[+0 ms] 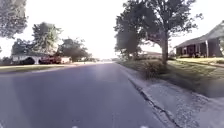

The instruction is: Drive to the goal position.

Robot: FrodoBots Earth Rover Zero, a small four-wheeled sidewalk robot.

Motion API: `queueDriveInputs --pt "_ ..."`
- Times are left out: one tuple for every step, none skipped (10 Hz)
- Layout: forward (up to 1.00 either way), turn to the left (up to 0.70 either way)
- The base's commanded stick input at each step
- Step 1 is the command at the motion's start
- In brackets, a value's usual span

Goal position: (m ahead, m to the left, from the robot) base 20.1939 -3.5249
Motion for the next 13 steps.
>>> queueDriveInputs --pt "1.0 0.0" --pt "1.0 0.0" --pt "1.0 0.0" --pt "1.0 0.0" --pt "1.0 0.07" --pt "1.0 0.18" --pt "1.0 0.24" --pt "1.0 0.12" --pt "1.0 0.02" --pt "1.0 0.02" --pt "1.0 0.02" --pt "1.0 0.02" --pt "1.0 0.02"
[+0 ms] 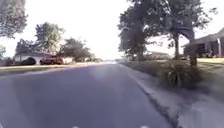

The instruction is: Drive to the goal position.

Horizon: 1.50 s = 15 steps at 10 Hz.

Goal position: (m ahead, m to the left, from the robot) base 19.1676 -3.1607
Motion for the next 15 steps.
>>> queueDriveInputs --pt "1.0 0.02" --pt "1.0 0.02" --pt "1.0 0.02" --pt "1.0 0.0" --pt "1.0 0.0" --pt "1.0 0.0" --pt "1.0 0.0" --pt "1.0 0.0" --pt "1.0 0.0" --pt "1.0 0.0" --pt "1.0 0.0" --pt "1.0 0.0" --pt "1.0 0.0" --pt "1.0 0.0" --pt "1.0 0.0"
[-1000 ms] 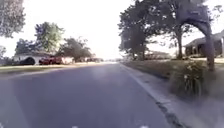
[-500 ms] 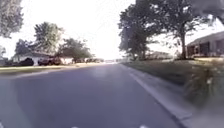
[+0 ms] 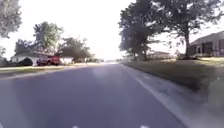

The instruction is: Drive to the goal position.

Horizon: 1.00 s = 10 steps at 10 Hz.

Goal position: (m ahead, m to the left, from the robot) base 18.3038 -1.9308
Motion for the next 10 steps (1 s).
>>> queueDriveInputs --pt "1.0 0.0" --pt "1.0 0.0" --pt "1.0 0.0" --pt "1.0 0.0" --pt "1.0 0.0" --pt "1.0 0.0" --pt "1.0 0.0" --pt "1.0 0.0" --pt "1.0 0.0" --pt "1.0 0.0"
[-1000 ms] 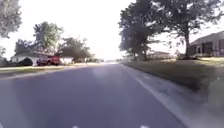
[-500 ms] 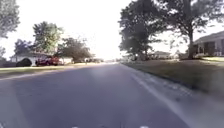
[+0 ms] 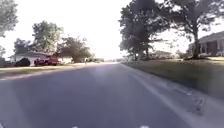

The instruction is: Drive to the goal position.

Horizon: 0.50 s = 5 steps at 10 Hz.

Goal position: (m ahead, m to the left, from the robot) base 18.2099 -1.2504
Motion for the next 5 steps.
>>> queueDriveInputs --pt "1.0 0.01" --pt "1.0 0.02" --pt "1.0 0.03" --pt "1.0 0.02" --pt "1.0 0.0"
